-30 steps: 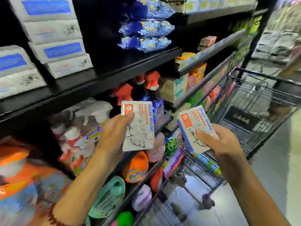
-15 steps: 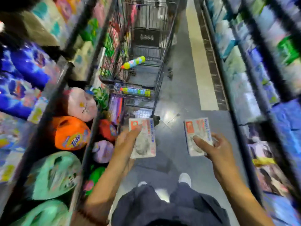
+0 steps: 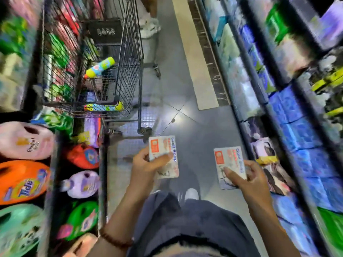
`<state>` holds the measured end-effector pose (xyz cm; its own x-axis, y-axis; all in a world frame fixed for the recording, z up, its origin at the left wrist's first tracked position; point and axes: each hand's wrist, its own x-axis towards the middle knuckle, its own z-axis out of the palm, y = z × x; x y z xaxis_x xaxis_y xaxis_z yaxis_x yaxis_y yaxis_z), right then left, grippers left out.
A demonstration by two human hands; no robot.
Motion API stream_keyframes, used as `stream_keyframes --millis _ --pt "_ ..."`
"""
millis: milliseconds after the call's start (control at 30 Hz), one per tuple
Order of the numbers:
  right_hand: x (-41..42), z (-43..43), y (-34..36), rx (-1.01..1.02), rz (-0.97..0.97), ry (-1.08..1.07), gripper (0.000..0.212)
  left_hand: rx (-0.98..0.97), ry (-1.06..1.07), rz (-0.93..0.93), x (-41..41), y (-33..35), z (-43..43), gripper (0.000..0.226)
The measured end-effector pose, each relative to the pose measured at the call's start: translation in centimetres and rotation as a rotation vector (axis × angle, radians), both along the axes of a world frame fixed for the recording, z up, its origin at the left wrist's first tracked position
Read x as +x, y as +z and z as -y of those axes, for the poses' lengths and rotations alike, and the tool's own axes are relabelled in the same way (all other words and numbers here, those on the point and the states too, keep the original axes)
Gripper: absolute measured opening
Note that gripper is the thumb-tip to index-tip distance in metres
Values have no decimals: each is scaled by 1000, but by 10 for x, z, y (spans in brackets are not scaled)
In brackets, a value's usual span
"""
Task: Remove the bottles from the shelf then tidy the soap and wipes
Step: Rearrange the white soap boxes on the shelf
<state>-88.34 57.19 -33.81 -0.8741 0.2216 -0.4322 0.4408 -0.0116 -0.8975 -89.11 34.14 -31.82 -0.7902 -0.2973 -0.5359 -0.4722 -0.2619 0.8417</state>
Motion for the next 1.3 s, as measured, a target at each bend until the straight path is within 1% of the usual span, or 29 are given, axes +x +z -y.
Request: stream_keyframes --millis 100,233,333,500,633,733,800,900,967,1033,1067,1100,1167,1300 --pt "-38 -3 1 -29 7 39 27 -82 24 9 -26 -3 -3 24" --pt "-106 8 1 -67 10 80 28 -99 133 21 -71 -7 4 19" --pt "-168 19 1 -74 -6 124 30 -91 202 6 -120 -10 16 17" --pt "-275 33 1 -15 -31 153 32 -51 220 -63 -224 -6 38 32" --pt "-348 34 3 -2 -28 153 35 -54 193 -106 -310 5 47 32" --pt "-396 35 0 -2 -18 115 34 -69 153 -126 -372 14 49 36" --pt "-431 37 -5 -4 -7 106 33 -80 147 -112 -410 15 52 39" --pt "-491 45 -12 -24 -1 150 34 -97 195 -81 -460 10 60 48" --pt "-535 54 -17 -21 -8 219 37 -109 264 -55 -488 5 66 44" --pt "-578 67 -19 10 -4 335 46 -103 374 -23 -505 1 73 31" --pt "-599 77 -18 26 0 399 48 -104 435 -14 -509 1 77 30" --pt "-620 88 -17 39 3 470 49 -109 499 0 -511 -1 81 30" --pt "-657 116 -13 58 -4 627 43 -106 651 39 -508 -3 89 26" --pt "-705 194 -1 4 14 909 40 -81 966 82 -487 -9 105 23"
